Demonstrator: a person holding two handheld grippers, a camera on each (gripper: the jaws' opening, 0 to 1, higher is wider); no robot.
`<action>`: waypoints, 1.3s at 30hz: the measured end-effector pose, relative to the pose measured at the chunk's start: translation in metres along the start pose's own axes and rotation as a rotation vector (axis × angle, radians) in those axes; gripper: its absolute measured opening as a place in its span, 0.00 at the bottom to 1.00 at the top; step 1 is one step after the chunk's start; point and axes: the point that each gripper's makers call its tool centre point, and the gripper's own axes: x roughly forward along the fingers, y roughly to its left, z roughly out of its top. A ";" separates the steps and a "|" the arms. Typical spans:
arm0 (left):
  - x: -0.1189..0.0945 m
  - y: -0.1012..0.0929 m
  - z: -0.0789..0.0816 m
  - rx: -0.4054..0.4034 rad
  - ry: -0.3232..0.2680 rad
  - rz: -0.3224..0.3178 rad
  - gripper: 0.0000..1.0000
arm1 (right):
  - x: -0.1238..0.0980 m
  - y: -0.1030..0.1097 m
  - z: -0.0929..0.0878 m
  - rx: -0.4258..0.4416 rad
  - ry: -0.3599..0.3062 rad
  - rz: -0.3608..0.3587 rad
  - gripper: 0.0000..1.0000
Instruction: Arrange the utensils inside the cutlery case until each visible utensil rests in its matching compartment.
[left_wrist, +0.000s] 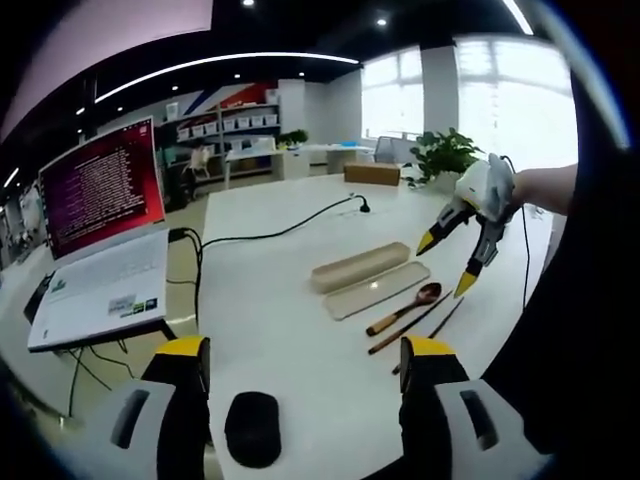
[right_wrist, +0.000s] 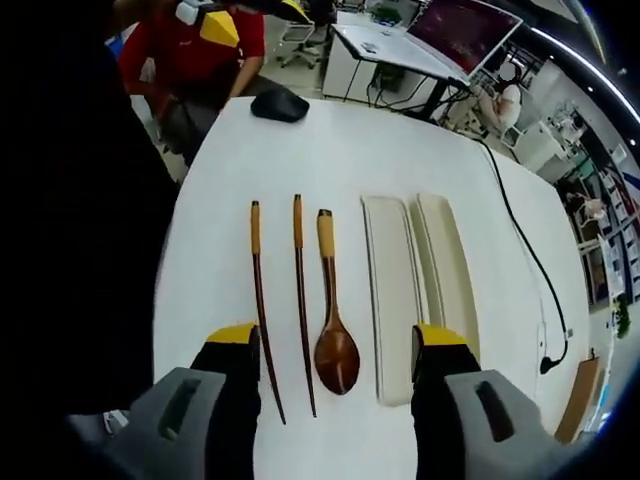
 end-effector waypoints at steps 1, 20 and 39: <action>0.001 0.000 0.000 0.000 0.000 -0.001 0.80 | -0.001 0.000 -0.001 0.004 0.000 0.002 0.58; 0.007 -0.009 -0.003 0.020 0.023 -0.043 0.79 | -0.005 0.002 -0.014 0.049 0.018 0.025 0.61; 0.009 -0.007 -0.009 0.024 0.036 -0.062 0.79 | 0.001 0.012 -0.013 0.004 0.057 0.054 0.54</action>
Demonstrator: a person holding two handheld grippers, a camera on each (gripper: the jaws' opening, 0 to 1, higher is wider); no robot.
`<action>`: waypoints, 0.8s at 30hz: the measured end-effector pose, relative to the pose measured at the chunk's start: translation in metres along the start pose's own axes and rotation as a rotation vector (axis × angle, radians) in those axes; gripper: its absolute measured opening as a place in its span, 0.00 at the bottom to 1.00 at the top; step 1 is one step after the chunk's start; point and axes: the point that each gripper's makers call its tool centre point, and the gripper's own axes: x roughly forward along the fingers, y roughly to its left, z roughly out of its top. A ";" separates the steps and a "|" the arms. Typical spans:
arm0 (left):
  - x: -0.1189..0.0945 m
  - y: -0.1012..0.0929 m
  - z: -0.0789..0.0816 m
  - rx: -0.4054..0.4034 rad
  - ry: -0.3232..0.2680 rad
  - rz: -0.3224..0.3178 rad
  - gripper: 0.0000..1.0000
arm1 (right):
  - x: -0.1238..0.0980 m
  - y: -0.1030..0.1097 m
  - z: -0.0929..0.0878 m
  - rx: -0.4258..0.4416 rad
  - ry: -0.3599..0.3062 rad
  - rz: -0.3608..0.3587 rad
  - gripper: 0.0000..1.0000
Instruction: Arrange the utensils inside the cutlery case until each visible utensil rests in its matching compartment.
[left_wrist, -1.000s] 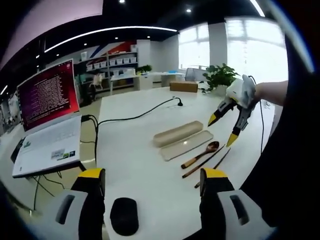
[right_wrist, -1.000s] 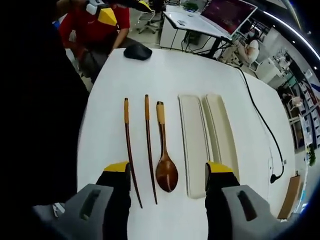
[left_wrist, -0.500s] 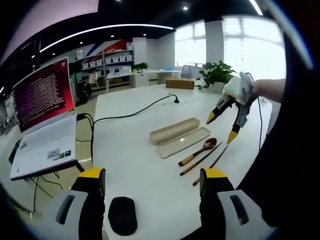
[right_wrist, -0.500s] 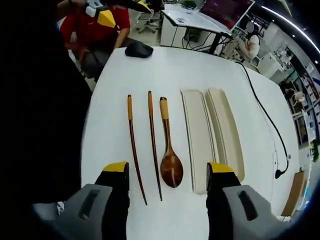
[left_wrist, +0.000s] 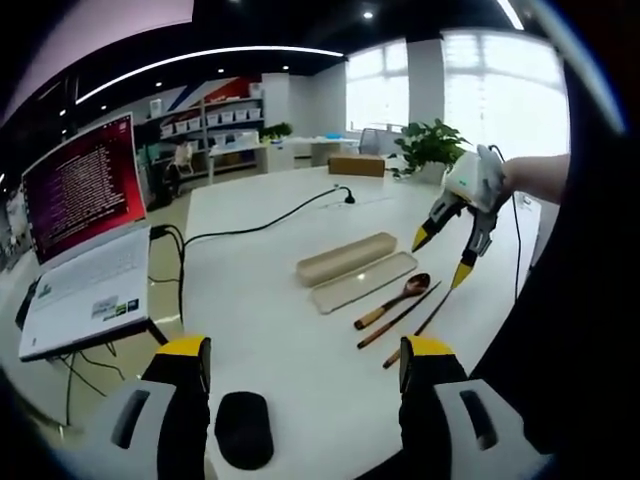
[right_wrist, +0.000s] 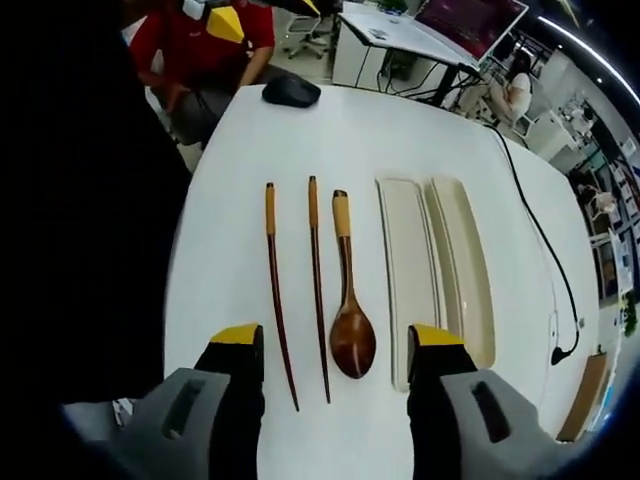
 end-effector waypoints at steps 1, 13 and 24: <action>0.000 0.000 -0.001 -0.001 0.001 0.000 0.79 | 0.001 0.001 0.000 0.002 0.000 0.001 0.54; -0.001 -0.003 -0.003 0.009 0.010 0.004 0.79 | 0.003 0.007 0.001 -0.002 0.009 0.018 0.53; -0.004 -0.008 -0.002 -0.004 0.016 0.005 0.78 | 0.004 0.012 0.002 -0.003 0.012 0.025 0.51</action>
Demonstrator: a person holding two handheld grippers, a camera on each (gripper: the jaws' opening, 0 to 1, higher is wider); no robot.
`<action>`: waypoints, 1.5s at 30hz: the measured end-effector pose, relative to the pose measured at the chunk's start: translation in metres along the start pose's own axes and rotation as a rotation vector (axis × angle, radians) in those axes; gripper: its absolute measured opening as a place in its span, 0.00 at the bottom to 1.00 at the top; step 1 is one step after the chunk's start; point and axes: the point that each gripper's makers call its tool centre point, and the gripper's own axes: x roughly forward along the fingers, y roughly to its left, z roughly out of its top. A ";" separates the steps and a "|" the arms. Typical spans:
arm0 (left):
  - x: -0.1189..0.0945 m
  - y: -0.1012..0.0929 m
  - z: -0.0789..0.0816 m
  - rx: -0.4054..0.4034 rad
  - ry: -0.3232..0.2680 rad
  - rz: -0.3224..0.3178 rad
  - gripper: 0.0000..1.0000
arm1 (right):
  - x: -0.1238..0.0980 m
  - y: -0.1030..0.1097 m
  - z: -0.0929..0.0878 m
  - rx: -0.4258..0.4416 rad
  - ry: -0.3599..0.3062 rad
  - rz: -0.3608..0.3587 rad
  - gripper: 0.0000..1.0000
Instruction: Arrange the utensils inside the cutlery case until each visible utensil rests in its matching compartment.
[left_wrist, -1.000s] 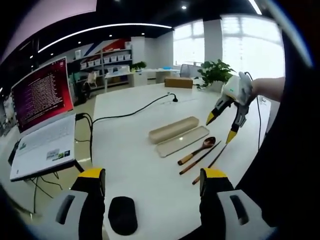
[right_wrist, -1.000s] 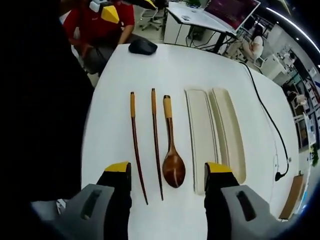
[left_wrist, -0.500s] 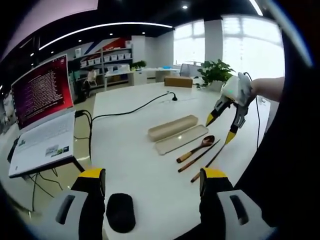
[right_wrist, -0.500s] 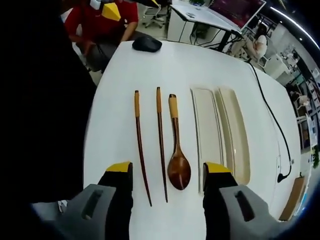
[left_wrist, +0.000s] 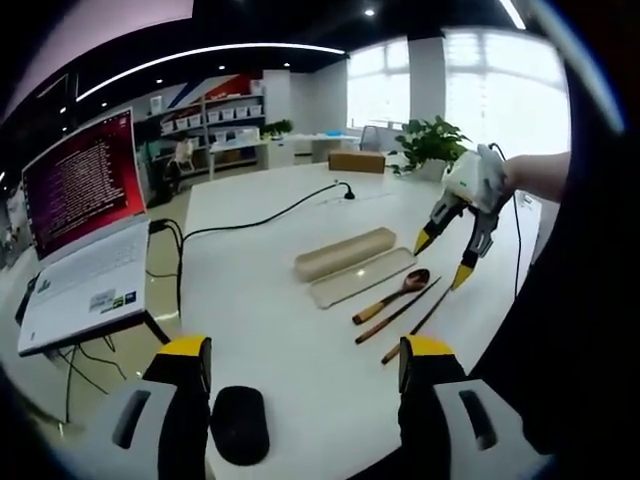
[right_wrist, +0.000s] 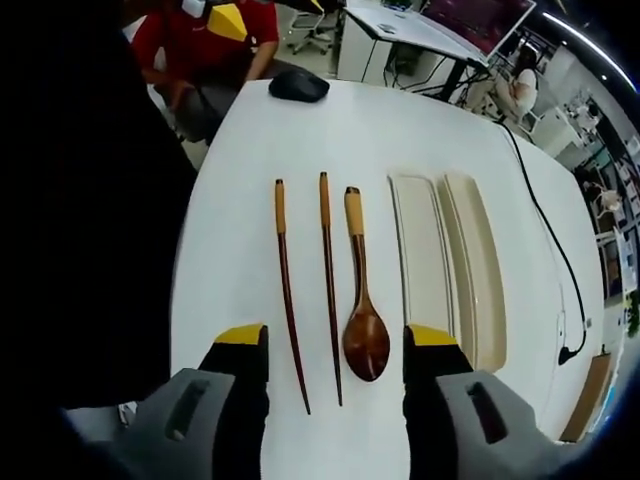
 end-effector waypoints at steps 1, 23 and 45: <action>0.000 0.000 0.000 0.000 0.001 0.000 0.78 | 0.000 0.000 0.000 -0.001 0.000 0.000 0.51; 0.008 0.022 0.017 0.030 0.005 0.015 0.86 | 0.007 0.007 0.006 -0.058 0.018 0.036 0.56; 0.027 0.017 0.041 0.035 0.004 -0.036 0.82 | 0.005 0.014 0.014 0.011 -0.054 -0.034 0.54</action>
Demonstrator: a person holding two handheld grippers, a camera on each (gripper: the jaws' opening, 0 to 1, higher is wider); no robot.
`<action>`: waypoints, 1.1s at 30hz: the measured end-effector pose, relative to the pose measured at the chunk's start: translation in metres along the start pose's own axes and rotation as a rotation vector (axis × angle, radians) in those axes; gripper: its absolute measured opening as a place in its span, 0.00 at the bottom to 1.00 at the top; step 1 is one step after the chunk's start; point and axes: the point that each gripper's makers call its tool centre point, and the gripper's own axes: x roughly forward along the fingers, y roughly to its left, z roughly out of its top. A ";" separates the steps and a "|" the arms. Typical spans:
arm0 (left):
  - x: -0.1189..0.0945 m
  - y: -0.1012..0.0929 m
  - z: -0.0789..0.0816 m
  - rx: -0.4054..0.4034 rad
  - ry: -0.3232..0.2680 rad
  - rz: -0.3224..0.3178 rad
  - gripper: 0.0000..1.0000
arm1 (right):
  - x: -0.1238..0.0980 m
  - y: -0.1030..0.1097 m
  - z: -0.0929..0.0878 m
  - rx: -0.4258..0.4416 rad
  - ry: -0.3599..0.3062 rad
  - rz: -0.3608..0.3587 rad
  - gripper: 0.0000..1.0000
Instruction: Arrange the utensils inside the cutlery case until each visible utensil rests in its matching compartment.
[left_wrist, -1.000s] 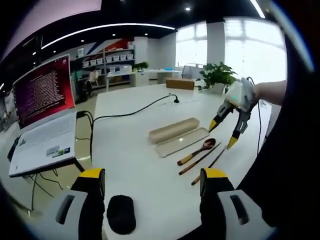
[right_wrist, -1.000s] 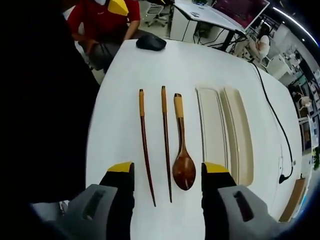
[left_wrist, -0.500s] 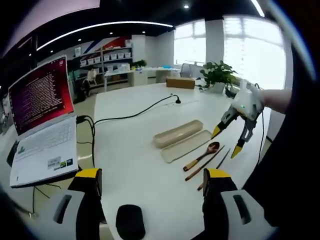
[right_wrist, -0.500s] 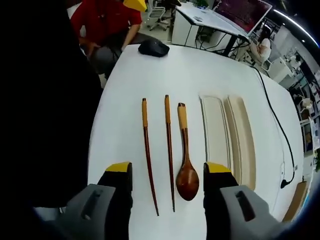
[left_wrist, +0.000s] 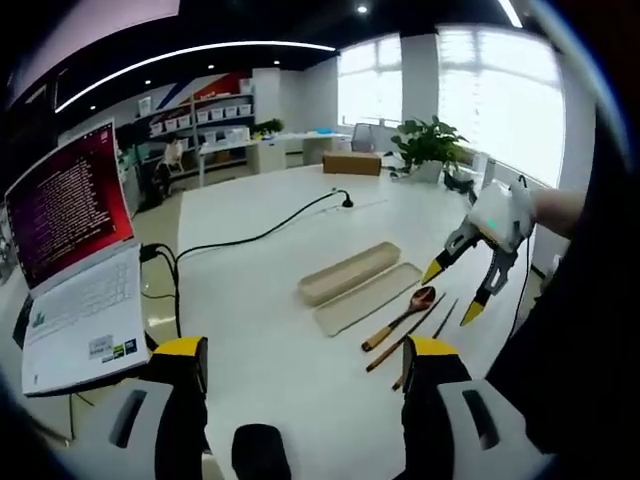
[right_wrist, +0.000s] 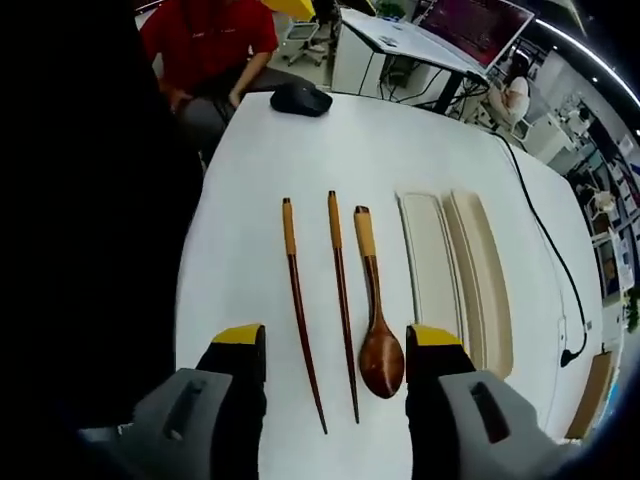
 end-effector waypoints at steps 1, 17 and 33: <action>-0.002 0.000 0.000 0.003 -0.006 0.003 0.82 | -0.001 0.000 0.001 0.001 0.000 -0.001 0.54; -0.021 -0.009 0.002 0.034 -0.094 0.055 0.84 | -0.009 -0.013 0.013 -0.078 -0.003 -0.026 0.53; -0.020 -0.011 -0.045 -0.081 -0.022 0.055 0.84 | 0.005 -0.020 0.007 -0.056 0.041 0.010 0.56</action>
